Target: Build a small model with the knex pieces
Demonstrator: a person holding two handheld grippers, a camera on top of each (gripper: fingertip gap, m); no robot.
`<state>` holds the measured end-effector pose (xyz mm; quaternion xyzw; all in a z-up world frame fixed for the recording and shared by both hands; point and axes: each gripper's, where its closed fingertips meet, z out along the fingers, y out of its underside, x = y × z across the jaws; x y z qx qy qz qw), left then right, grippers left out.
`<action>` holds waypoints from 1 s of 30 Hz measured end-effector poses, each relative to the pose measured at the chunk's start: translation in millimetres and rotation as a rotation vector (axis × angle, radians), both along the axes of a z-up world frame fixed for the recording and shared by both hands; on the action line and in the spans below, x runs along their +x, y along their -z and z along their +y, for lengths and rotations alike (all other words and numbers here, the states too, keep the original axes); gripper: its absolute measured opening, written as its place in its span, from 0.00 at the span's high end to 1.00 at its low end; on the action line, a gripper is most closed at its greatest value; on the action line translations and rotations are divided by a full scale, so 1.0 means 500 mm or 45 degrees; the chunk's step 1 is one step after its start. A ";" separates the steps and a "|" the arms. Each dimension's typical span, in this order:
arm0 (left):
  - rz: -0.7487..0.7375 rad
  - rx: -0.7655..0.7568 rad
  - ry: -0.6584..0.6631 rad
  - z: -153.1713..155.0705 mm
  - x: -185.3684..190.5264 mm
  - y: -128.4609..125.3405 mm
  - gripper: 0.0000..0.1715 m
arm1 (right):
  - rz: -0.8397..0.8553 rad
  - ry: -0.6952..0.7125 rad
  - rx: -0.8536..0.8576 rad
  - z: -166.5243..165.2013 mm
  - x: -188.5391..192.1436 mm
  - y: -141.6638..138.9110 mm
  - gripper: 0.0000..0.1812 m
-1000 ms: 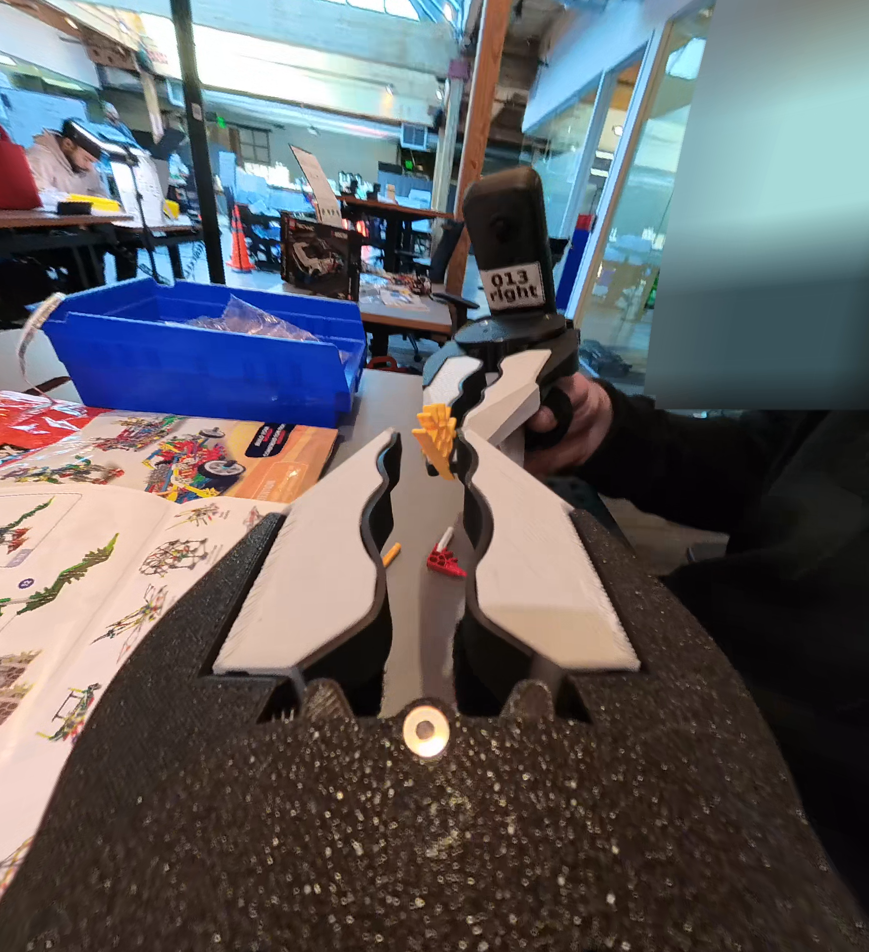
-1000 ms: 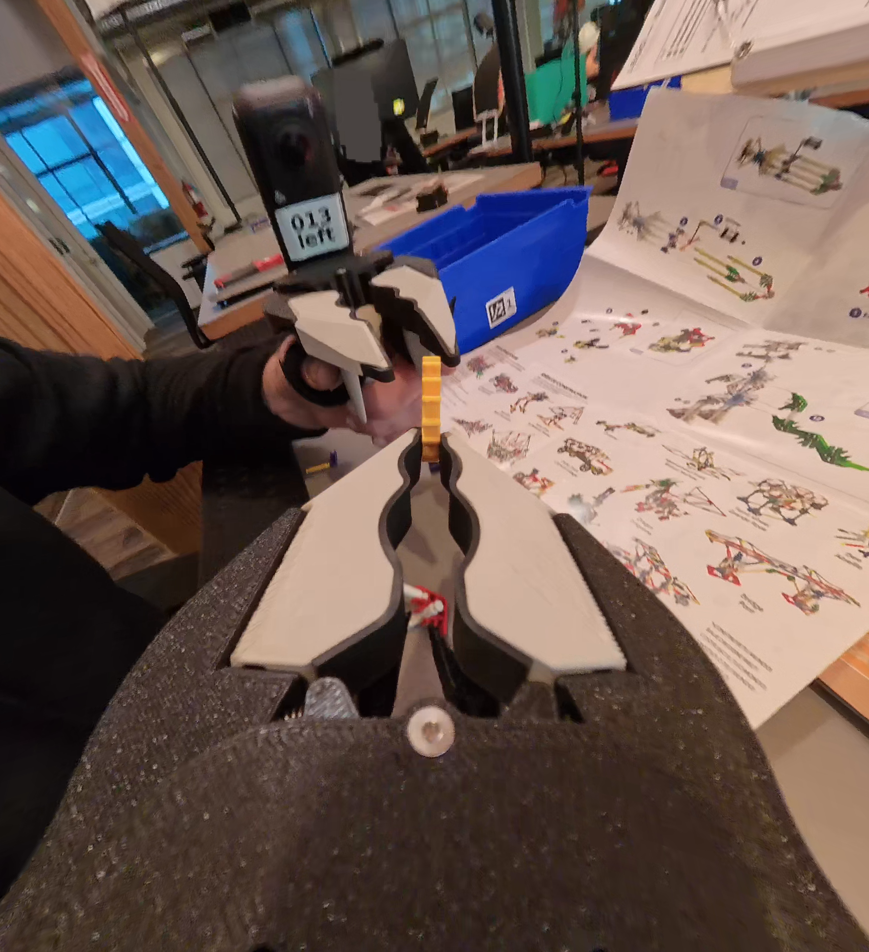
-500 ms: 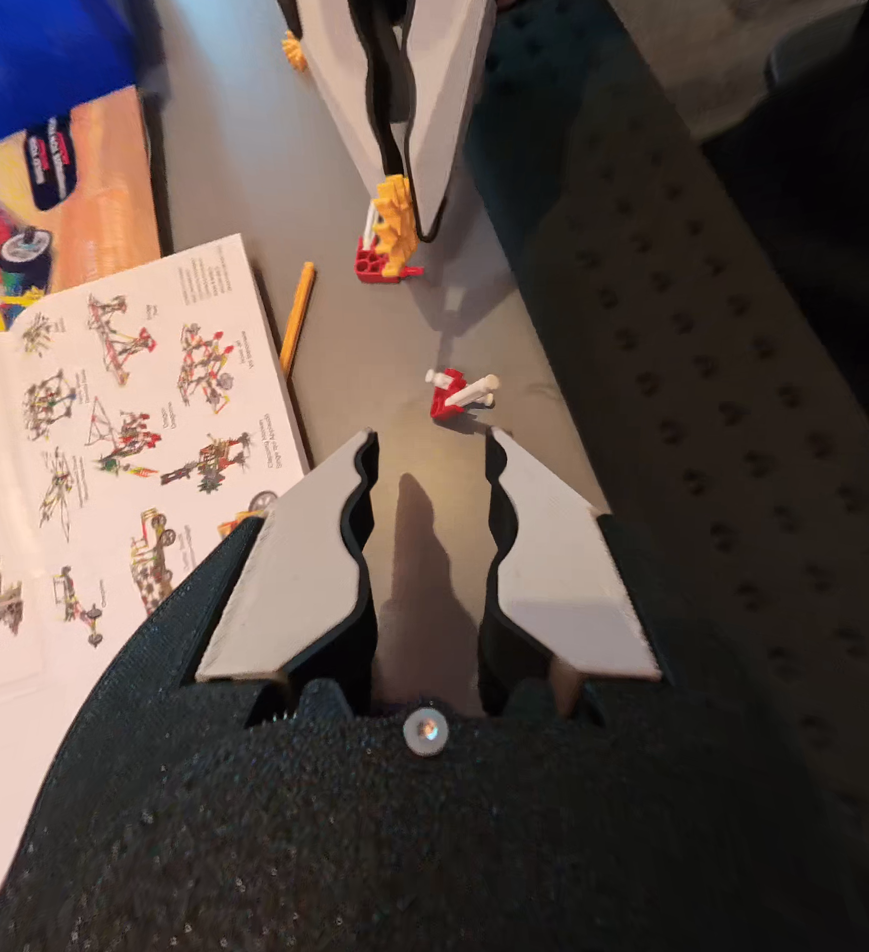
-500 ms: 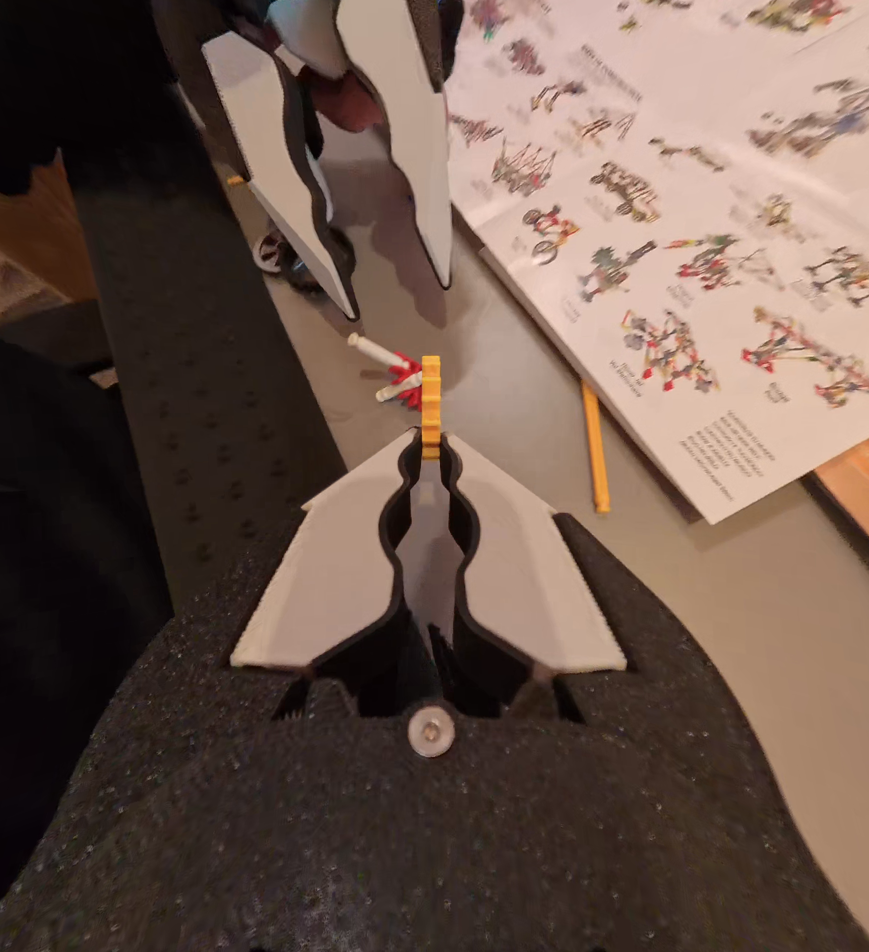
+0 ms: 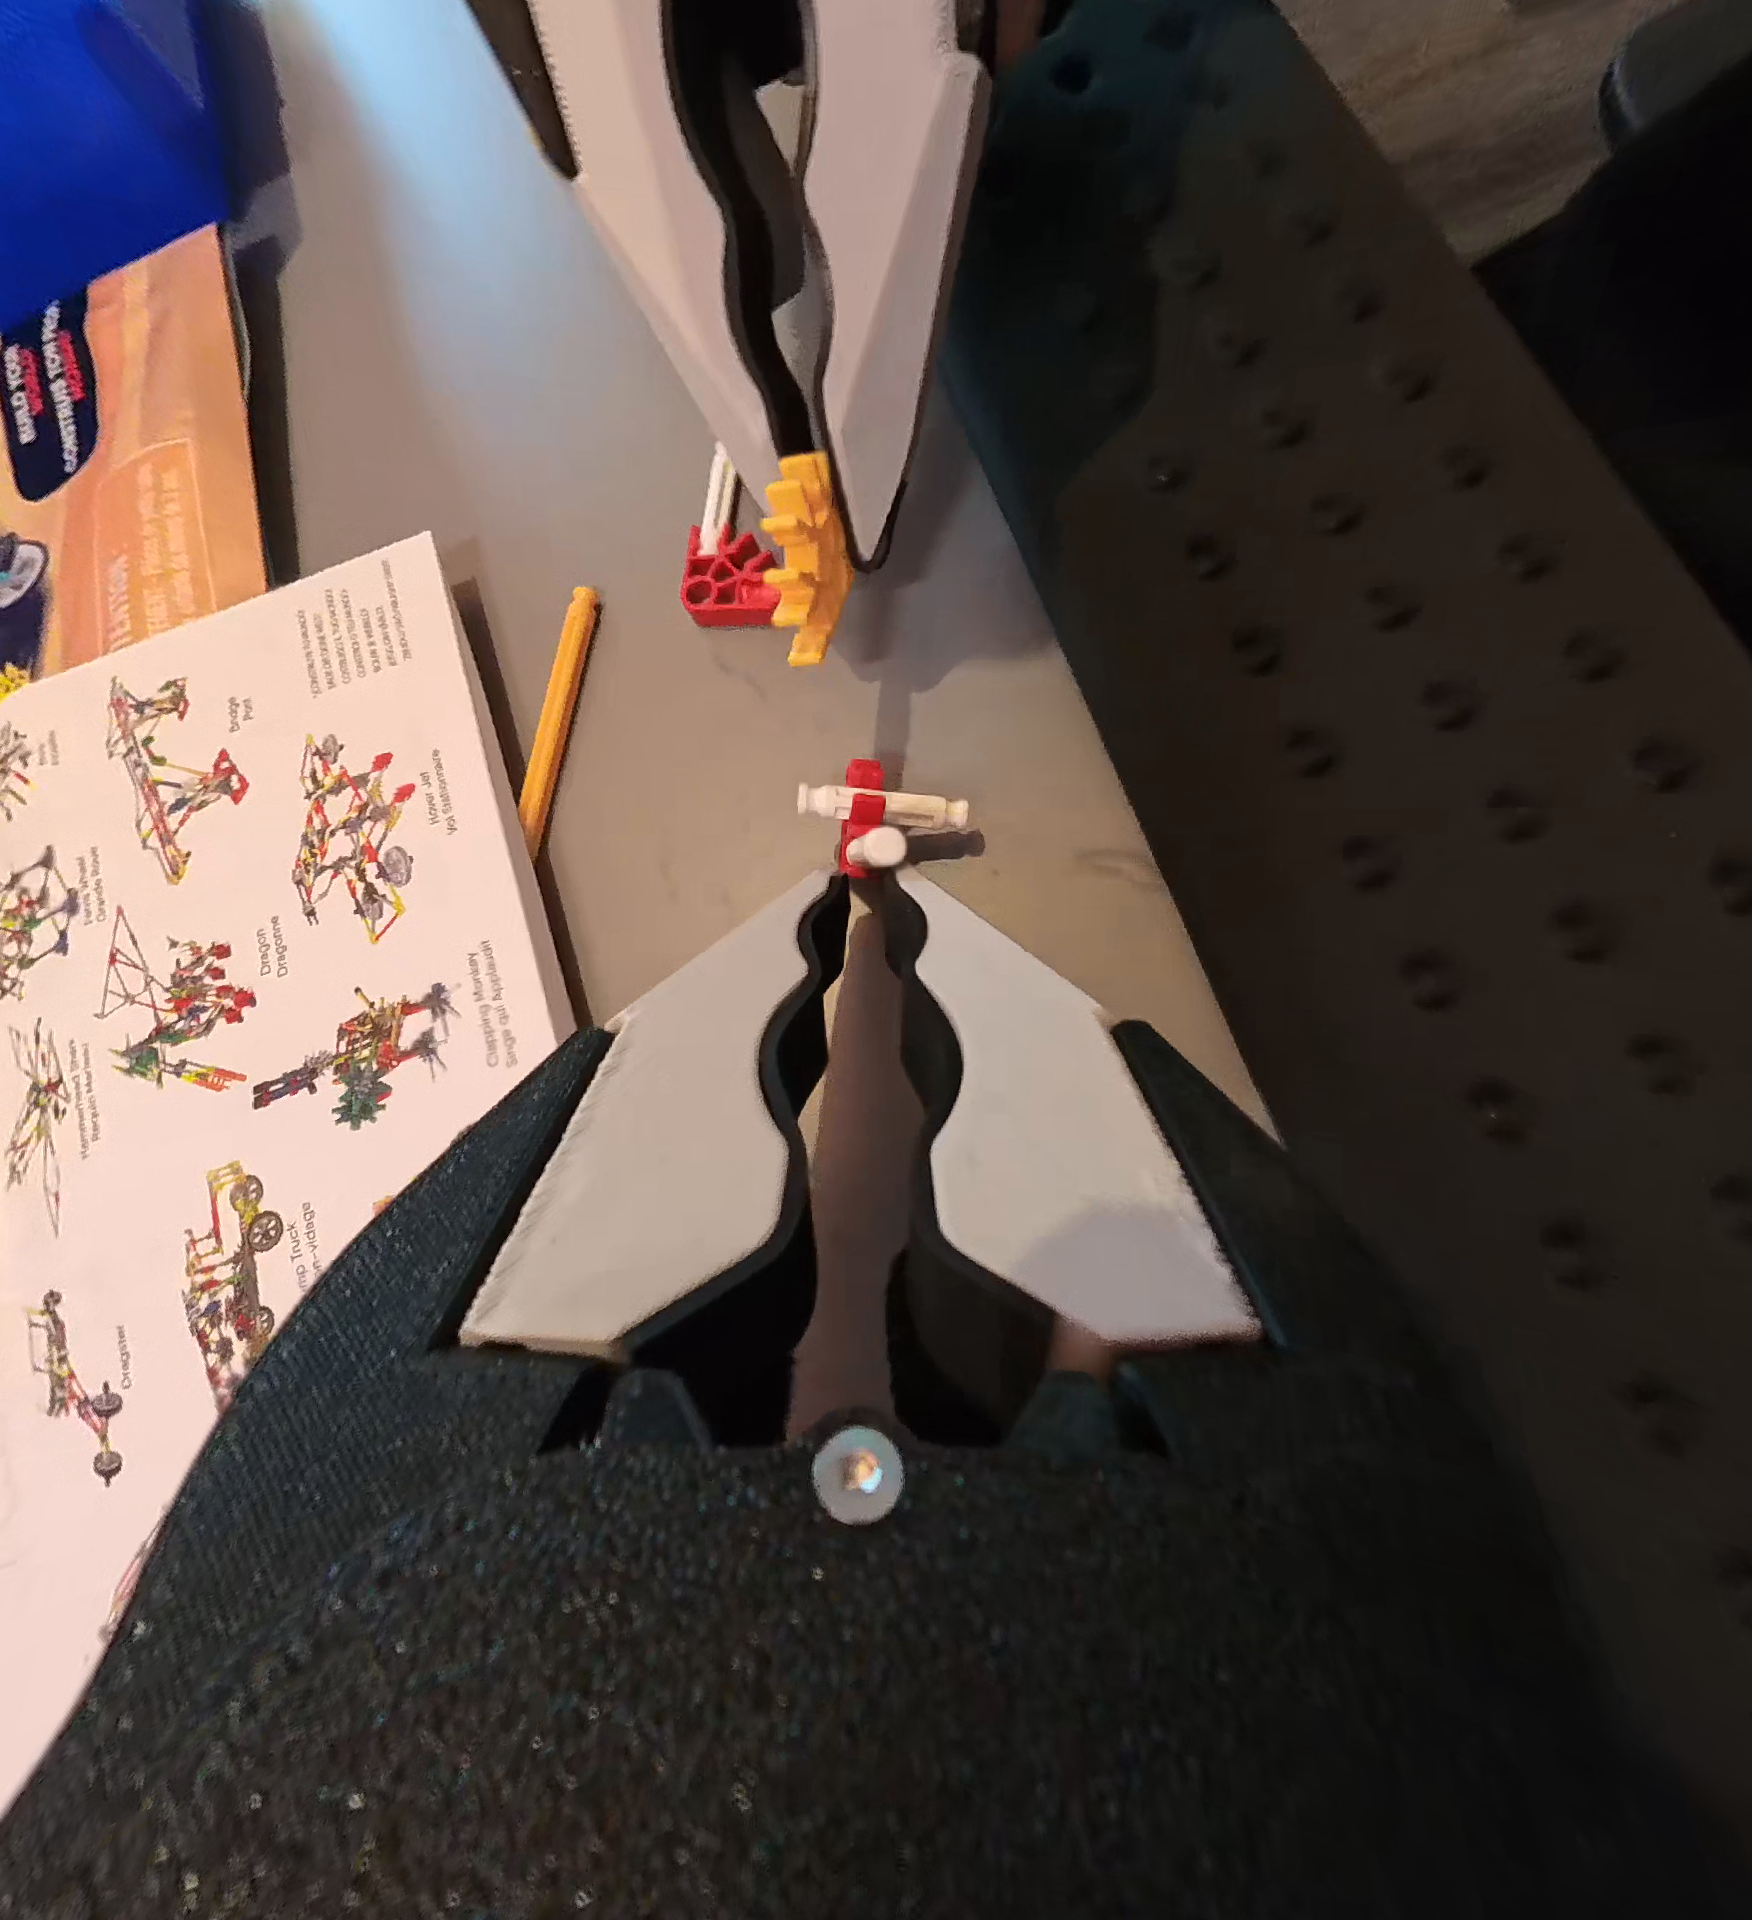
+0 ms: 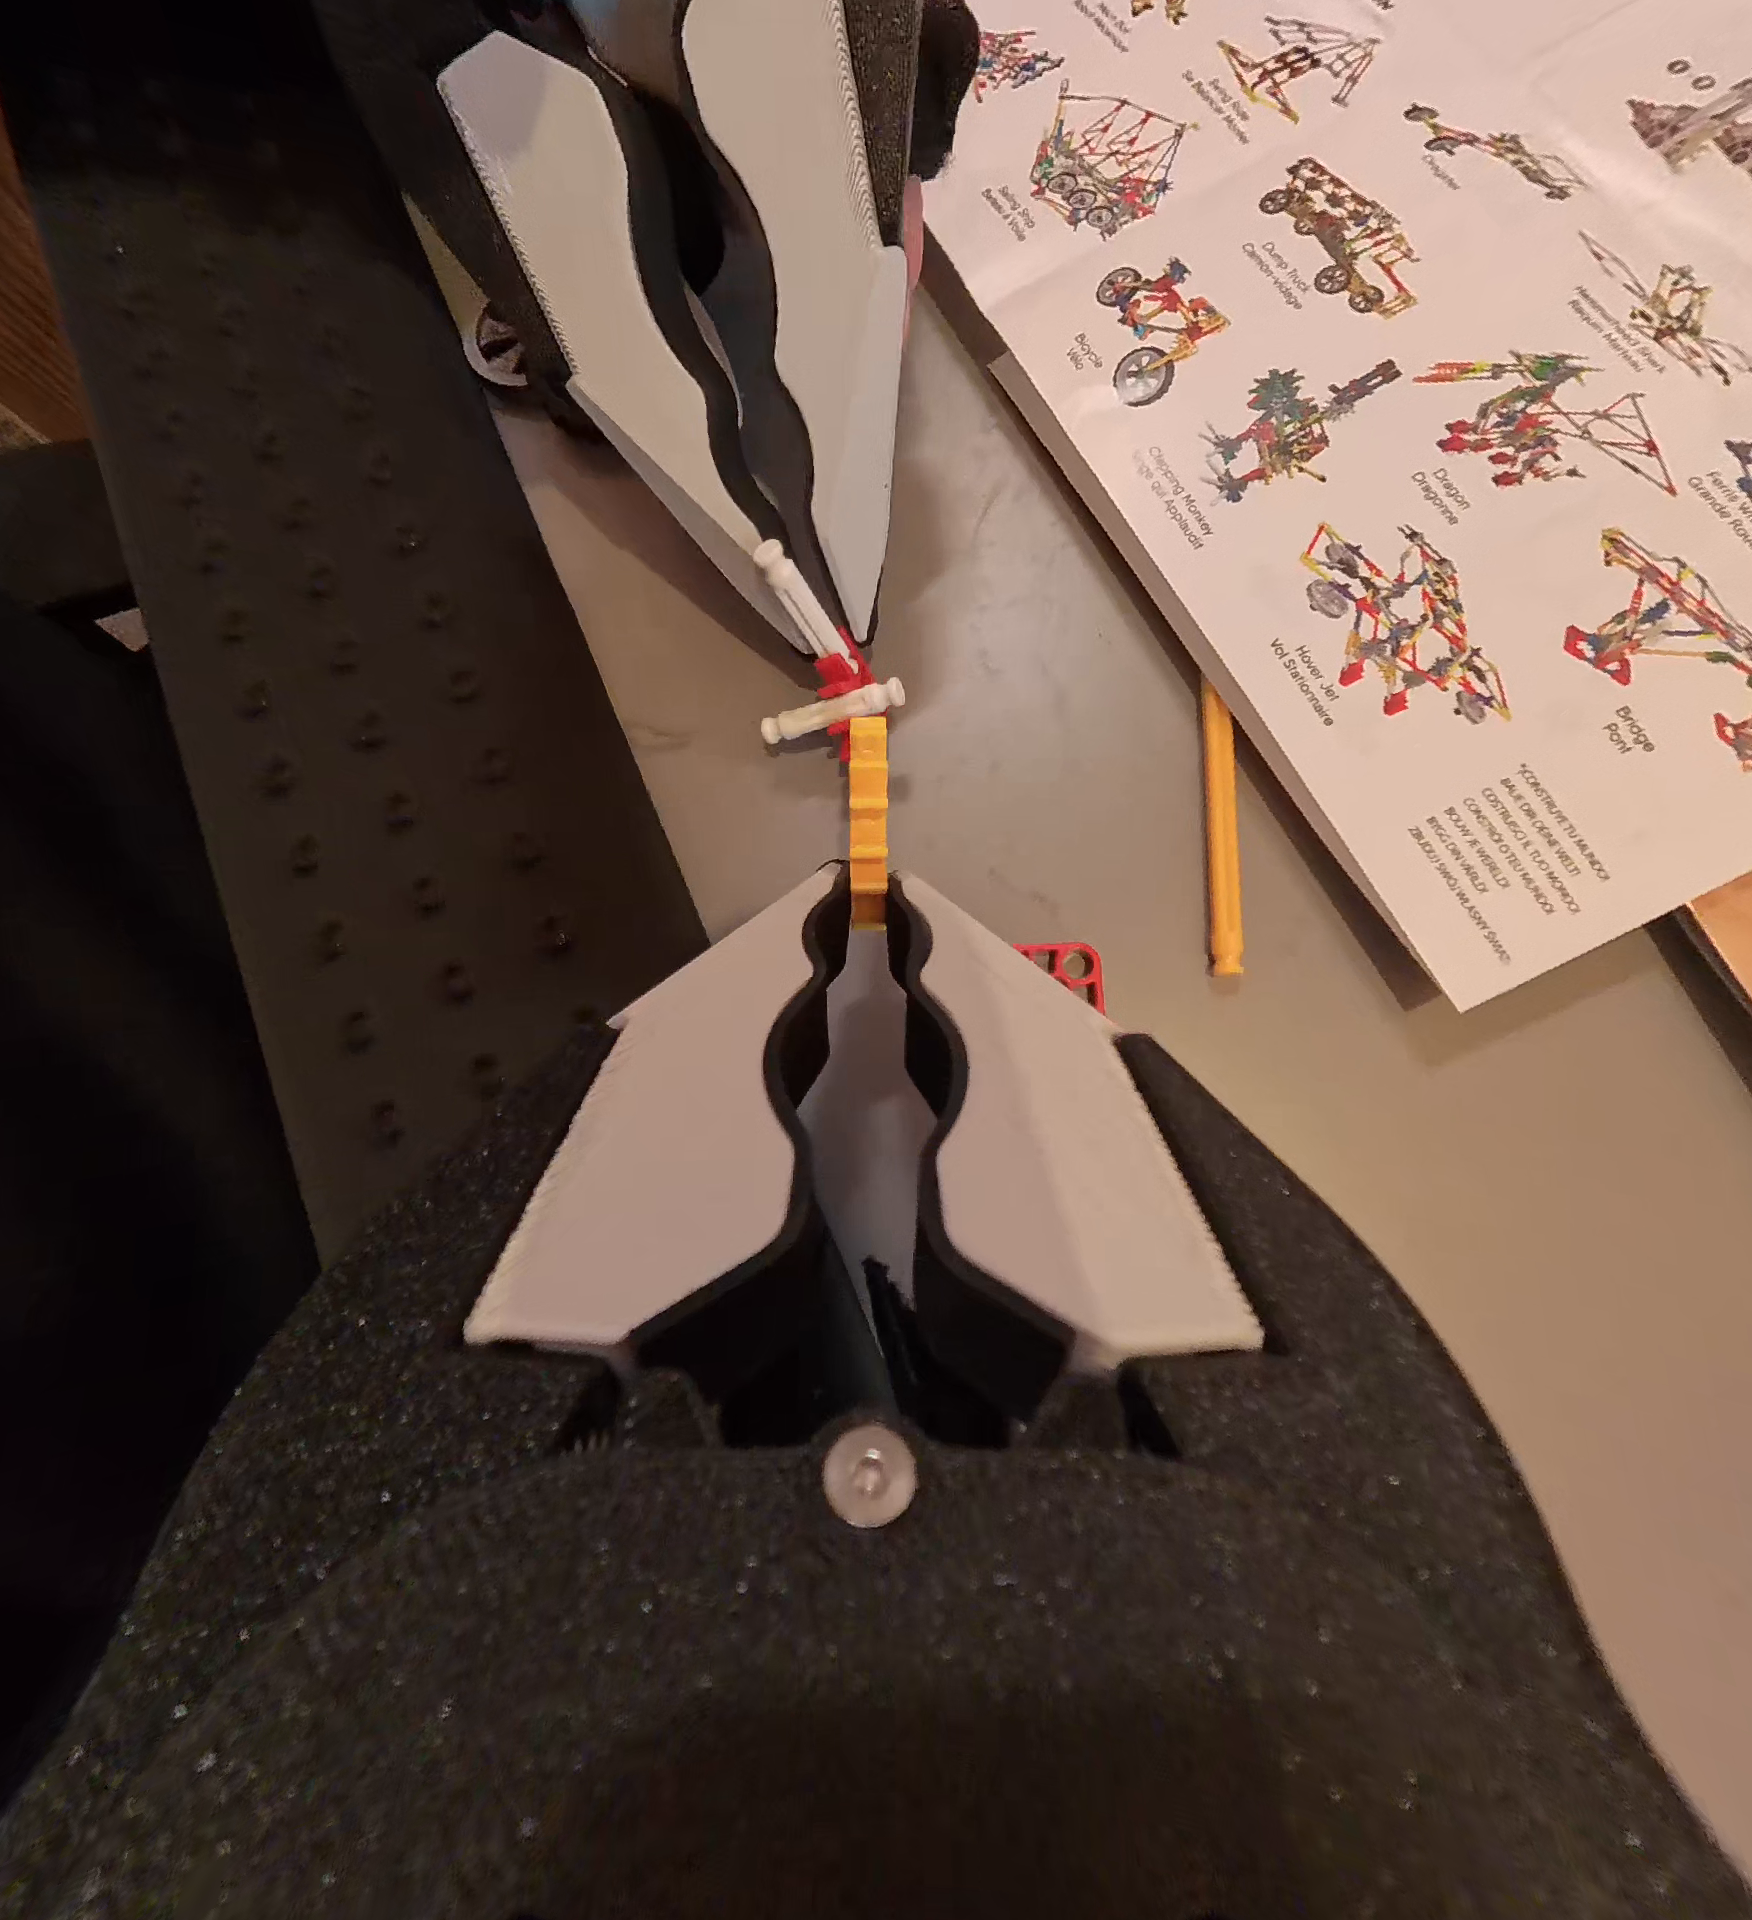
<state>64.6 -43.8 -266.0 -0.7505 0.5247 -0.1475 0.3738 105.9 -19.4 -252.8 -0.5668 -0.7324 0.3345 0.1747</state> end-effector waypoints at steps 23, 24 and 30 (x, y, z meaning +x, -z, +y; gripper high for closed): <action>0.000 -0.082 -0.215 0.037 -0.007 0.000 0.94 | -0.167 0.014 0.158 0.009 -0.009 0.050 0.97; 0.003 -0.095 -0.207 0.036 -0.005 0.002 0.96 | -0.167 0.018 0.155 0.010 -0.009 0.051 0.97; -0.044 -0.123 -0.261 0.040 -0.004 0.002 1.00 | -0.161 0.048 0.136 0.016 -0.006 0.051 0.97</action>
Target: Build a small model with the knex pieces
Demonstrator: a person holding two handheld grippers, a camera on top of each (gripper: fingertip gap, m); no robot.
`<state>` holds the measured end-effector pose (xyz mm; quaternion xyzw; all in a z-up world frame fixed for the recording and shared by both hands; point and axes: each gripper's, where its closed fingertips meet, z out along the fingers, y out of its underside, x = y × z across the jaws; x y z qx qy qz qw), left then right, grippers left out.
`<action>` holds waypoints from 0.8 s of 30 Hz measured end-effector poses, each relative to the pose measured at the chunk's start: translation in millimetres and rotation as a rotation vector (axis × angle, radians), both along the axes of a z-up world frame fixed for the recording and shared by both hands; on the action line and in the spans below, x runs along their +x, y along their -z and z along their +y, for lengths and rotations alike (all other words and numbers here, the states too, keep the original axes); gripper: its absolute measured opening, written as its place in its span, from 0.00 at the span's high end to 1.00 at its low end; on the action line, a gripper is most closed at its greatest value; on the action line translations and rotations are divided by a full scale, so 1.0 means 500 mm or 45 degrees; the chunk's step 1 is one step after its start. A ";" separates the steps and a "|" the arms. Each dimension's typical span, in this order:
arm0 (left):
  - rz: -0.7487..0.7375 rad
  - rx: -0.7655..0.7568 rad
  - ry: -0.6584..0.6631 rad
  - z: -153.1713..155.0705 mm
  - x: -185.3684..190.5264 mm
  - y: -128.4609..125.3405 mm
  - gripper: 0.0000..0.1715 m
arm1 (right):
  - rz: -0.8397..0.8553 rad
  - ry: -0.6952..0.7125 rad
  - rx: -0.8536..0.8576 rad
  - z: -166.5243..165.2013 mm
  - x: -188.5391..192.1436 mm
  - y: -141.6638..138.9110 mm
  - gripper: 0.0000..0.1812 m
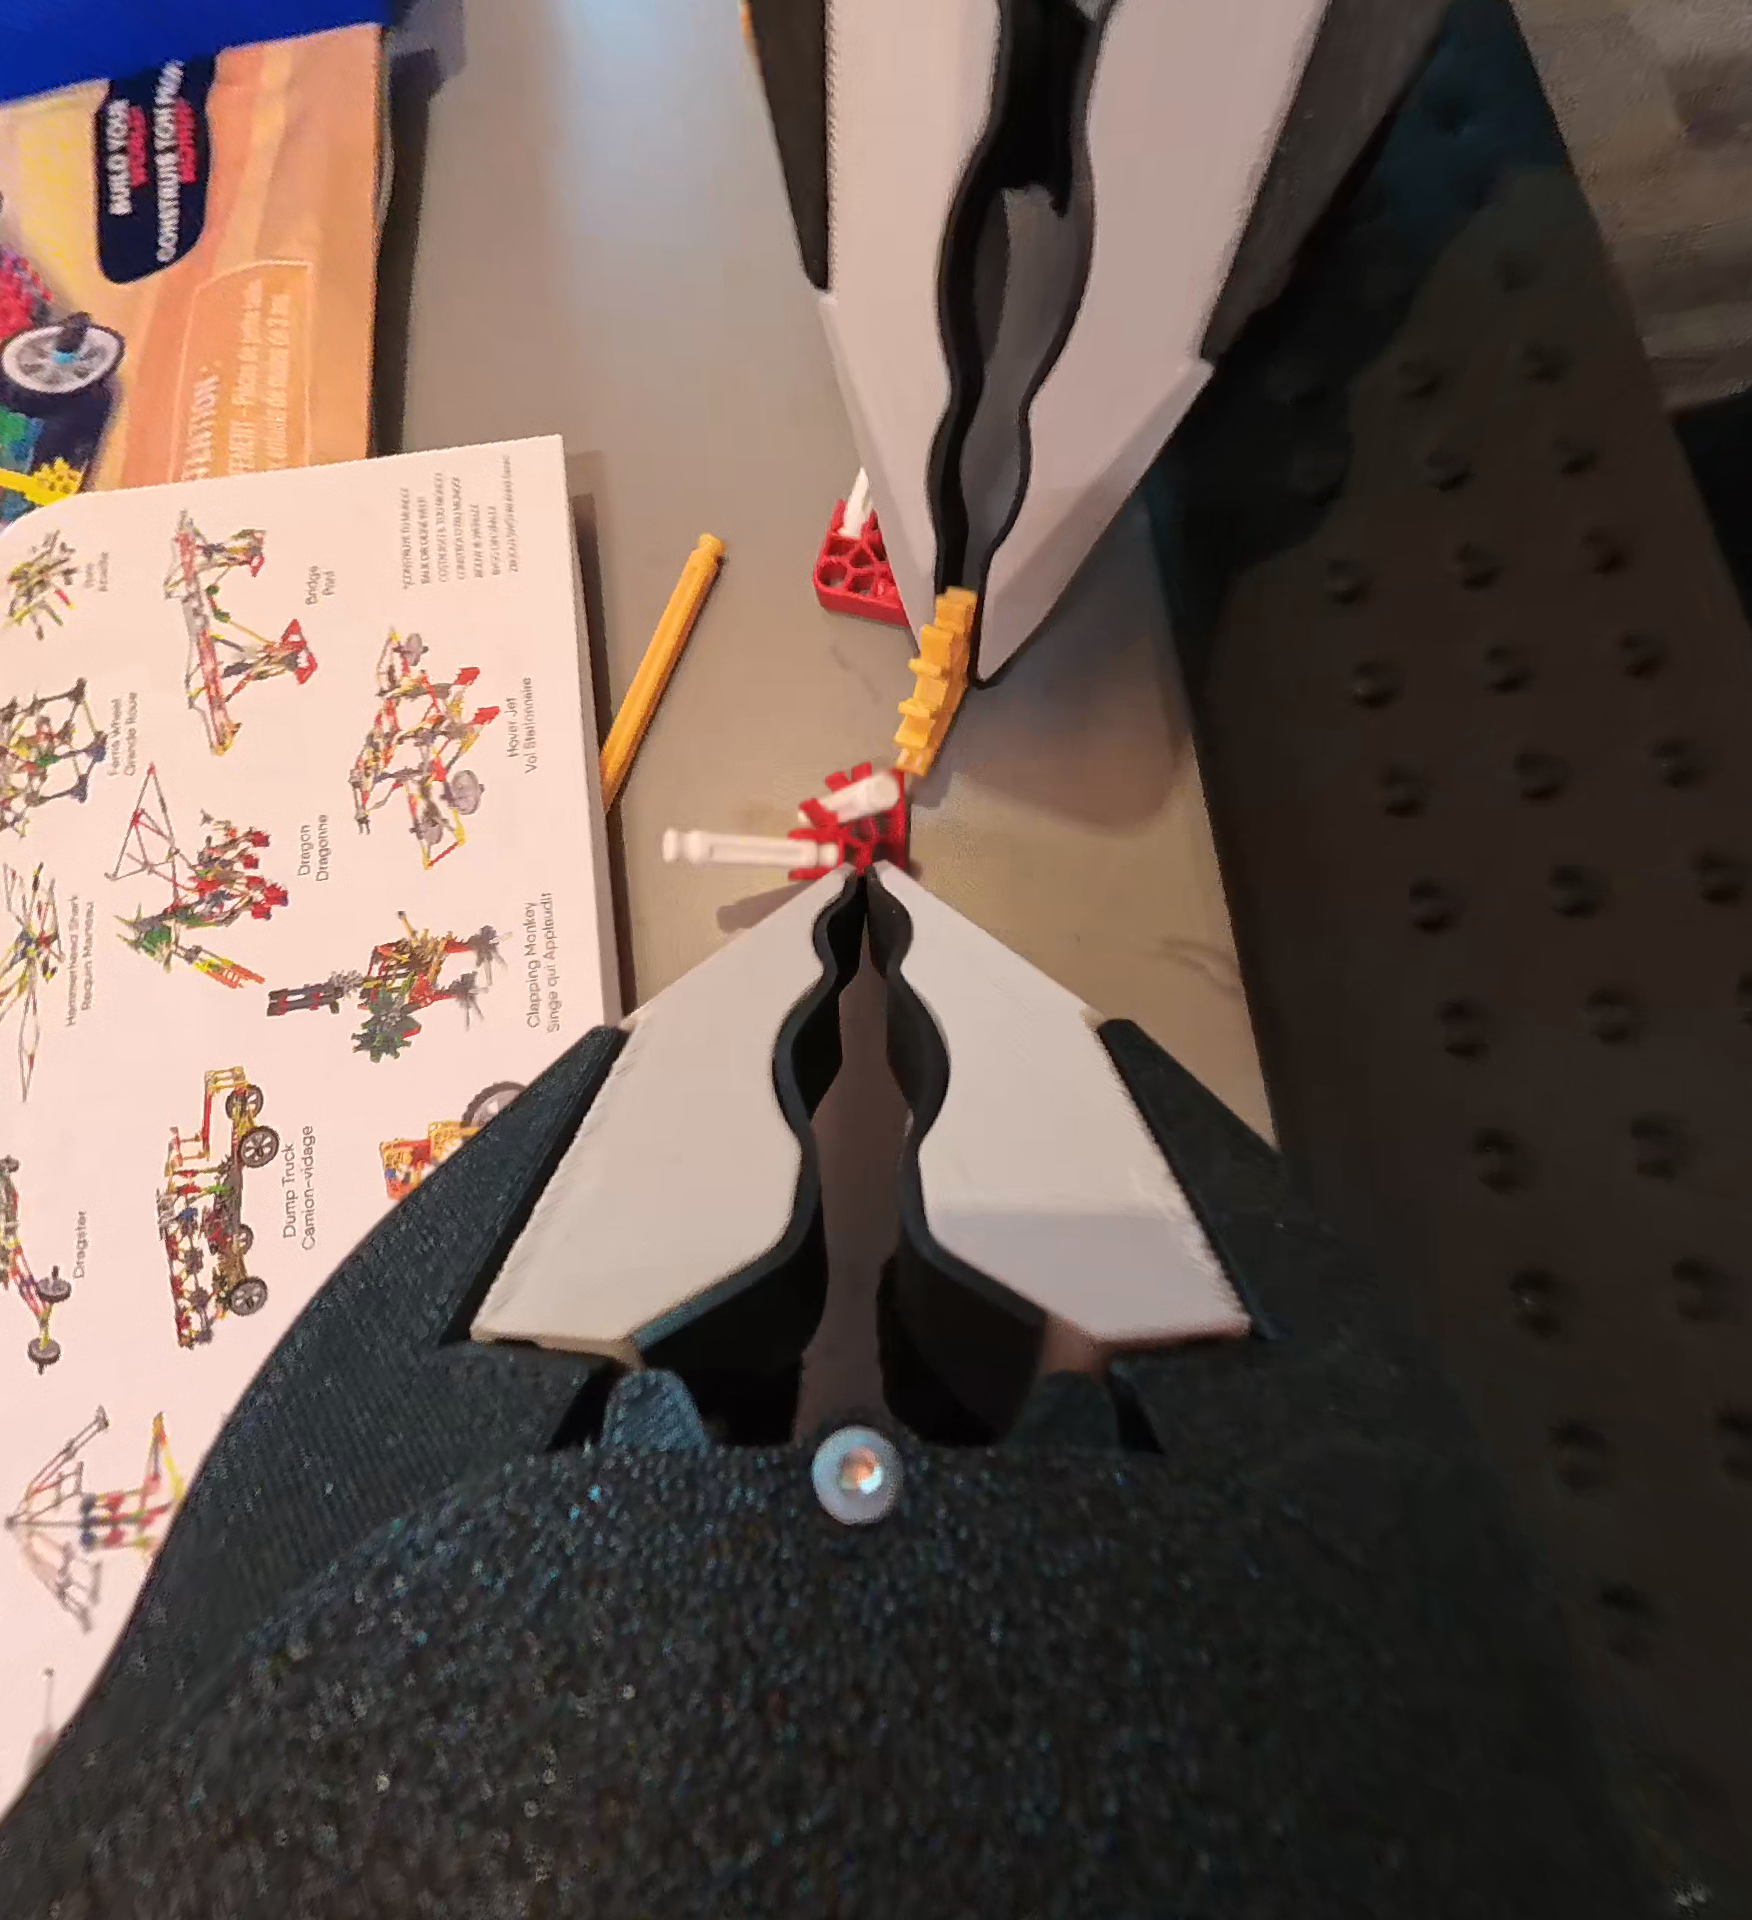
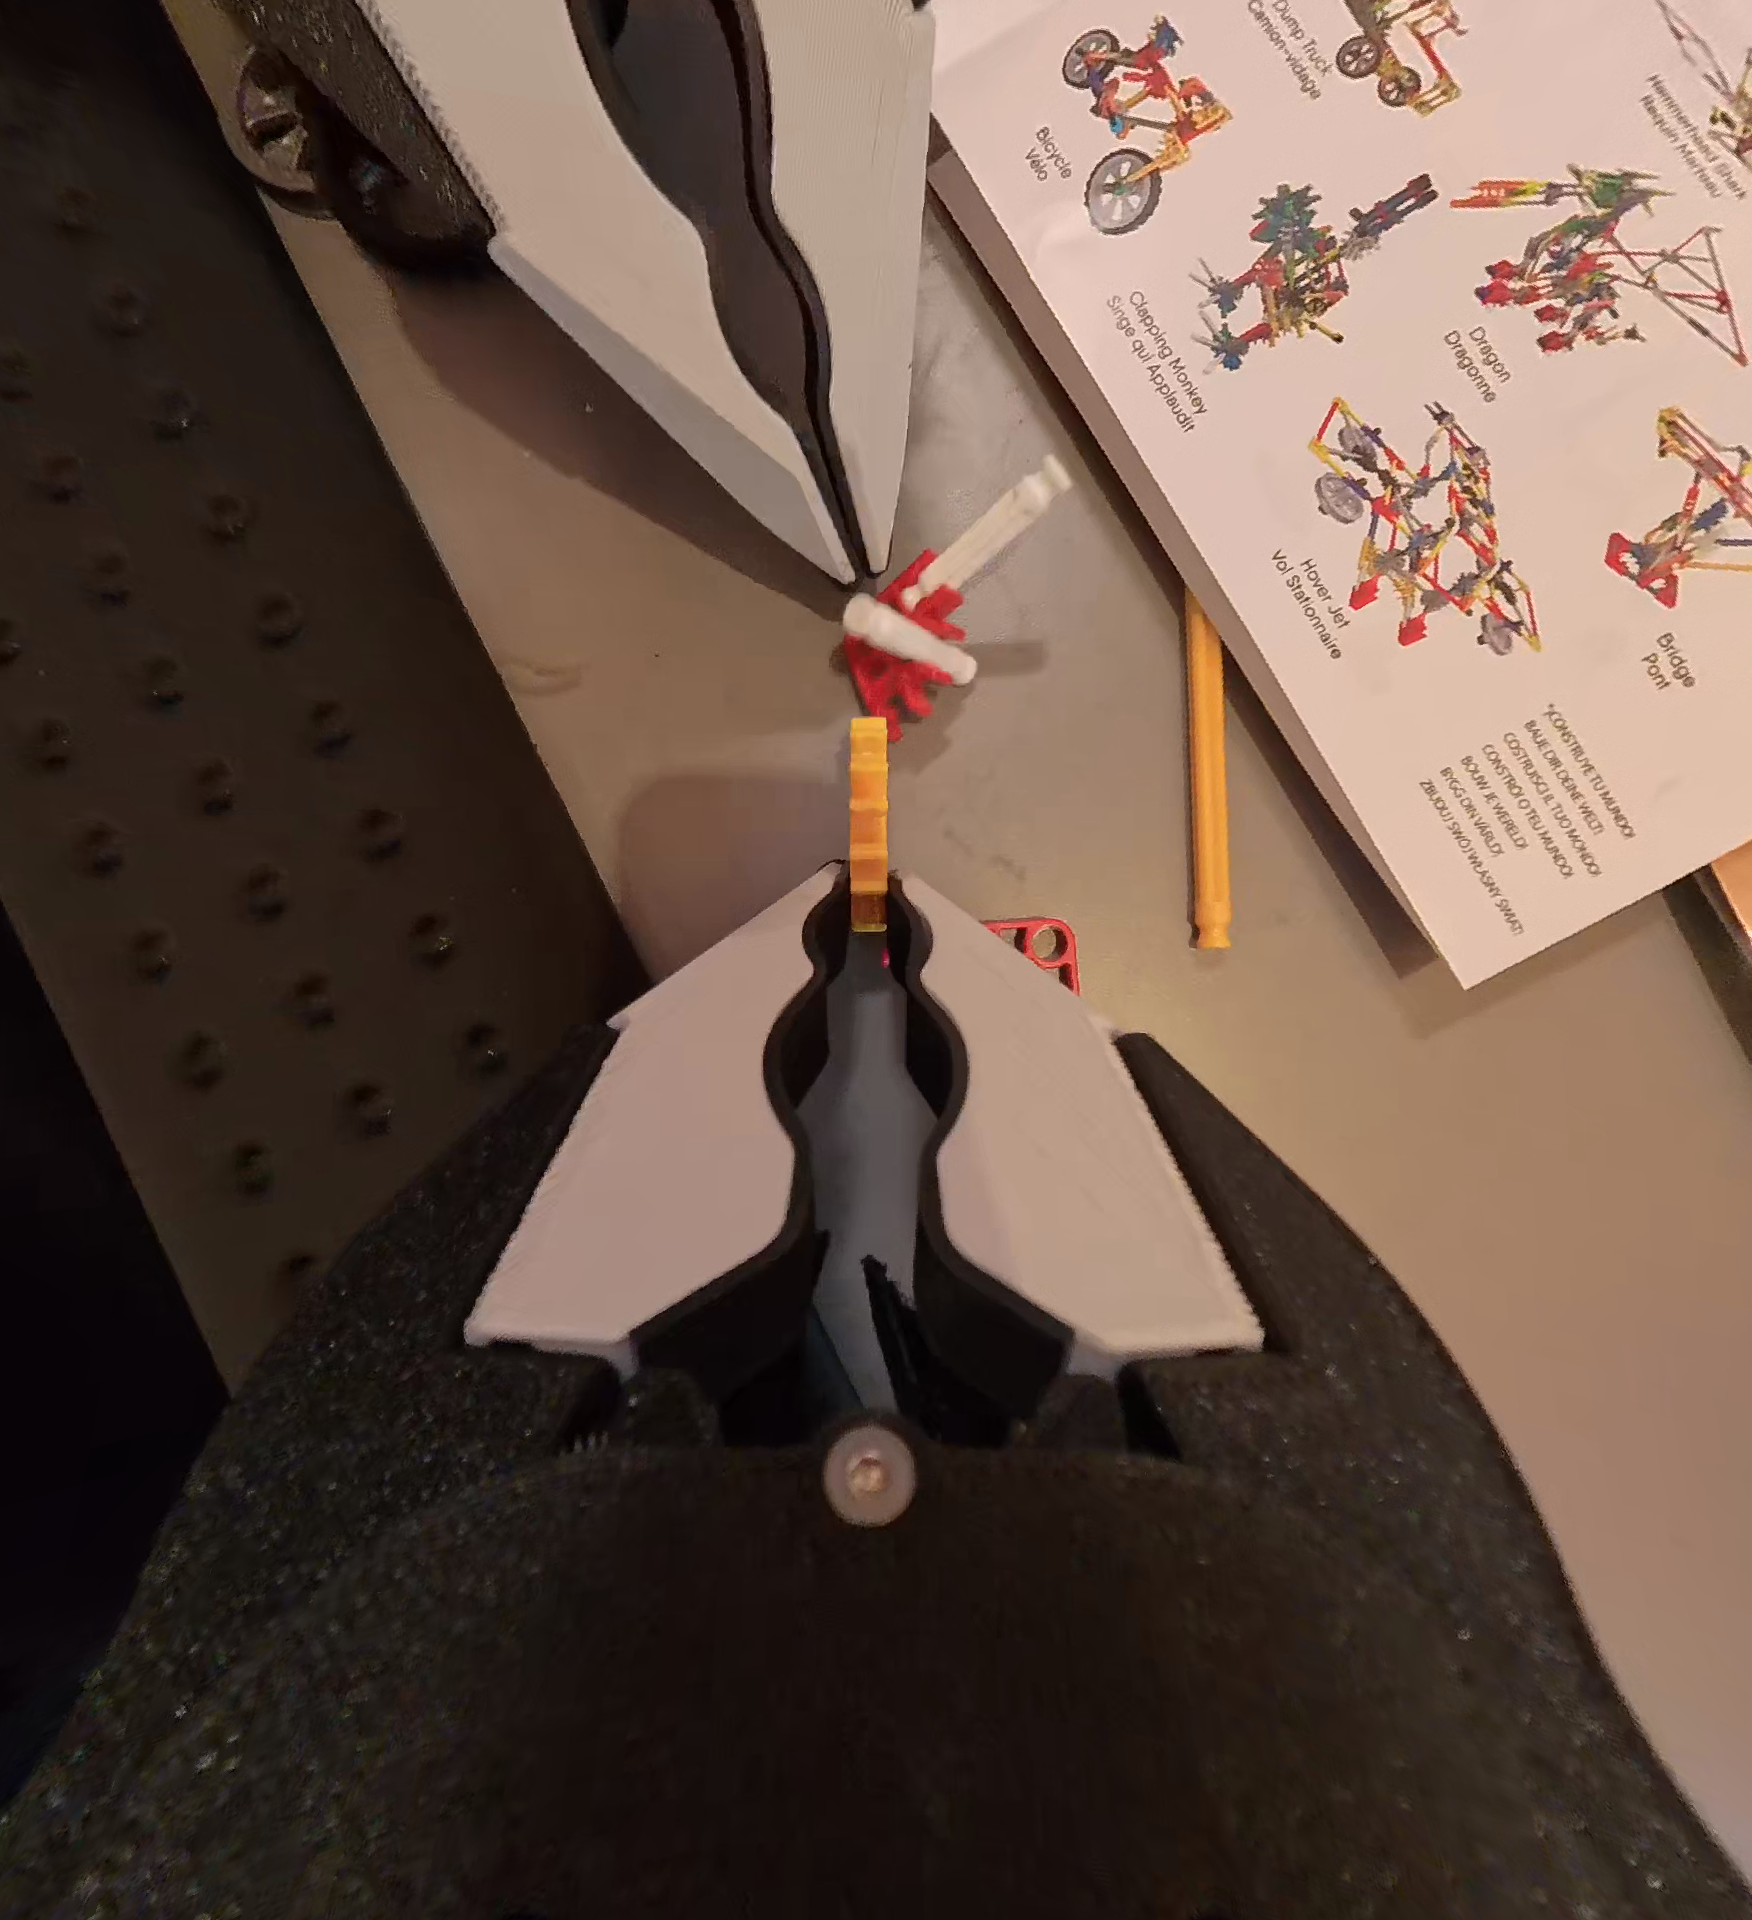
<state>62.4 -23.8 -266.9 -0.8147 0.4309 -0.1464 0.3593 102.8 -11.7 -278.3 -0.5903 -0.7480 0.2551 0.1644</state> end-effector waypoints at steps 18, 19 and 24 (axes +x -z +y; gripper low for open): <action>0.237 0.103 0.077 0.036 -0.039 0.015 0.85 | -0.021 0.013 0.051 0.006 0.003 0.004 0.97; 0.241 0.100 0.097 0.038 -0.038 0.017 0.85 | -0.018 0.009 0.048 0.004 0.001 0.003 0.97; 0.244 0.074 0.141 0.042 -0.031 0.020 0.87 | 0.035 0.014 0.009 -0.001 -0.012 -0.013 0.90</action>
